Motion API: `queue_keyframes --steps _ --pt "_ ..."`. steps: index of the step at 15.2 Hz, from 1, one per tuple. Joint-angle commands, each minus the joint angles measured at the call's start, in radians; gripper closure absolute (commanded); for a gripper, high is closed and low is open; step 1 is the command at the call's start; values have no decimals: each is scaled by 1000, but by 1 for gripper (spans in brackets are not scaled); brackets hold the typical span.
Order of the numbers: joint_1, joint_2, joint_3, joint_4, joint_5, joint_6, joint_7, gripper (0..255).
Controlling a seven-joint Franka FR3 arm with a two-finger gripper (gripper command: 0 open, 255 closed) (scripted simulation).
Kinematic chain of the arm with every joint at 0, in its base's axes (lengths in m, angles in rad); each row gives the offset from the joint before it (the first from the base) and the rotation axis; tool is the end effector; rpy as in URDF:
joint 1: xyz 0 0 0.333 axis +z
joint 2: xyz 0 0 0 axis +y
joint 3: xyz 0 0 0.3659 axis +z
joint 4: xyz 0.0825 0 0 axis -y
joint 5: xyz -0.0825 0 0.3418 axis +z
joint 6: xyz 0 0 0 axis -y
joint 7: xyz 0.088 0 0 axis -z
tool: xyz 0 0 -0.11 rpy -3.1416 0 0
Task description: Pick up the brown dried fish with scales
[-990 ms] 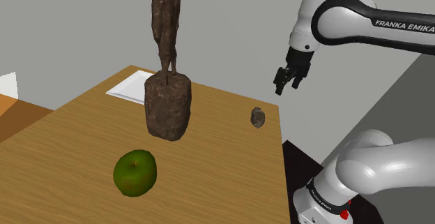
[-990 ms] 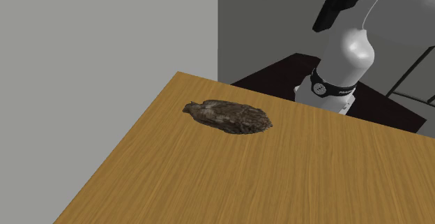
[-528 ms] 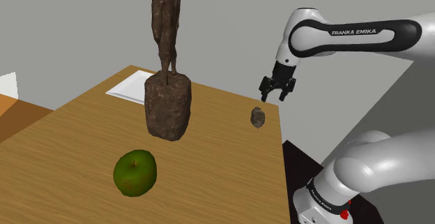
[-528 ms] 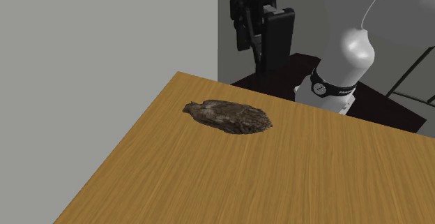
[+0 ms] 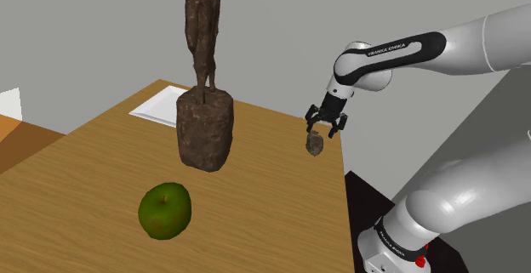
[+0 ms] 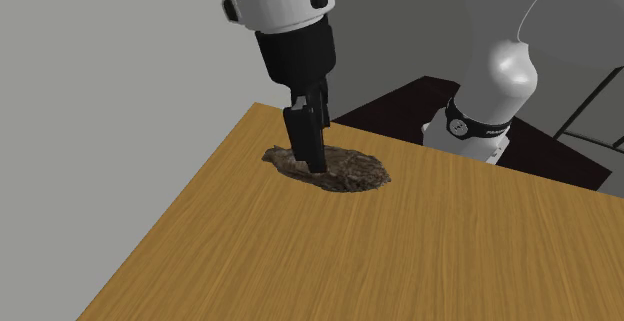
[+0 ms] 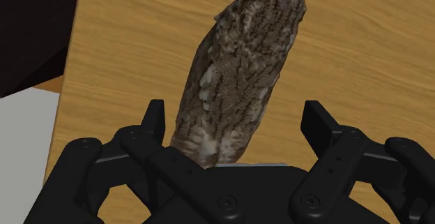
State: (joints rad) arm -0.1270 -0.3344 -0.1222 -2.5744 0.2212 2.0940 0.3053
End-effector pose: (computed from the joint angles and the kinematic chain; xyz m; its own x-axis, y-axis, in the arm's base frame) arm 0.3407 -0.0770 0.4373 0.7753 -0.5929 -0.2174 -0.6270 -0.7640 -0.1523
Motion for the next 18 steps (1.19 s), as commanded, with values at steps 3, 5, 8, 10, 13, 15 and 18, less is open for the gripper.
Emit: queue_keyframes --steps 3,5,8,10,13,15,18 --pt "3 50 -8 -18 30 65 -12 0" --pt "6 70 -9 -30 38 95 -23 0" --pt "10 98 -10 -43 50 133 -37 0" --pt "10 99 -10 -43 50 134 -38 255" --pt "11 100 -10 -43 51 137 -38 255" --pt "11 100 -10 -43 51 136 -37 255" --pt "11 99 -10 -44 51 136 -38 255"
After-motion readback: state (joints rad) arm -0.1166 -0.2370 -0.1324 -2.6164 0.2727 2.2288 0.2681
